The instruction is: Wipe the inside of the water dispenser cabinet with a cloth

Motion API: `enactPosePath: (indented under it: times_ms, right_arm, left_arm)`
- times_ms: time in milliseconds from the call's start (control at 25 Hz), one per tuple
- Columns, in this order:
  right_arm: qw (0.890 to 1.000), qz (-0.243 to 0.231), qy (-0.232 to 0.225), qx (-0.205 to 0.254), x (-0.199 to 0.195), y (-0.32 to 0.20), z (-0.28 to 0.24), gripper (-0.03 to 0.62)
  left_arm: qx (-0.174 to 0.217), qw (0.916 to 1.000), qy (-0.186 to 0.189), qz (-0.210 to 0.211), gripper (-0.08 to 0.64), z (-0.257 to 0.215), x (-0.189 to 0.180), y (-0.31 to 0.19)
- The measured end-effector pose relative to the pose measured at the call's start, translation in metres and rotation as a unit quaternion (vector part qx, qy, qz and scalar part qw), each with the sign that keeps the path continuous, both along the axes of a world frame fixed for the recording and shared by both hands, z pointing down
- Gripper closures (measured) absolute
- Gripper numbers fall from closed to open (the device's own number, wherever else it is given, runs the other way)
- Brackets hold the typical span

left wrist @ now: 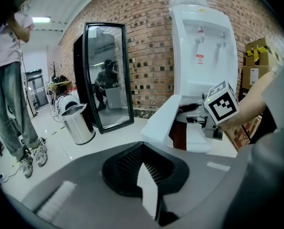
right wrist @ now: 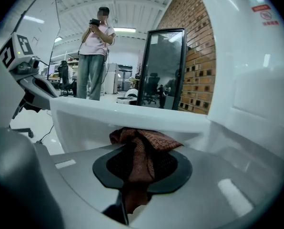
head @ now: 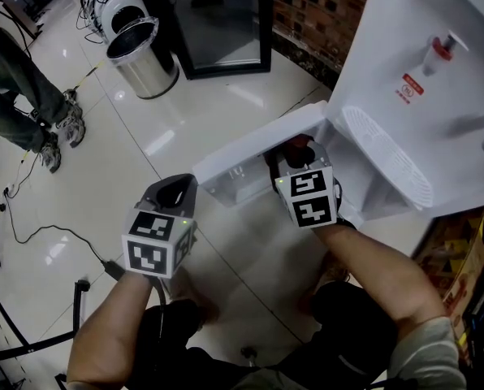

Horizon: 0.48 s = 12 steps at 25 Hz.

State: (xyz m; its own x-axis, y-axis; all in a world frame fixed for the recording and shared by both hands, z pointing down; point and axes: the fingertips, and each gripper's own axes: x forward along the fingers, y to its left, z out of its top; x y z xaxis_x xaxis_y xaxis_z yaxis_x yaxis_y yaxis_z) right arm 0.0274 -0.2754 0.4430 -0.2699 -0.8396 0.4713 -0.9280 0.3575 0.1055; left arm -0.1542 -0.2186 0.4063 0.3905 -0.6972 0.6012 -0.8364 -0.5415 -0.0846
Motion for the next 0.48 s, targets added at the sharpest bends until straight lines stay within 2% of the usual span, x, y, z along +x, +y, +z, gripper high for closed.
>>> enactPosePath:
  times_ms: [280,480]
  right_arm:
    - [0.992,0.124,-0.028,-0.002,0.067,-0.011,0.002,0.497]
    - [0.987,0.157,-0.045,-0.002,0.086,-0.004,-0.002,0.499]
  left_arm:
    - [0.001,1.0000,-0.003,-0.001,0.560,0.001,0.000,0.000]
    - [-0.003,1.0000,-0.005,-0.002,0.560,0.002,0.000,0.000]
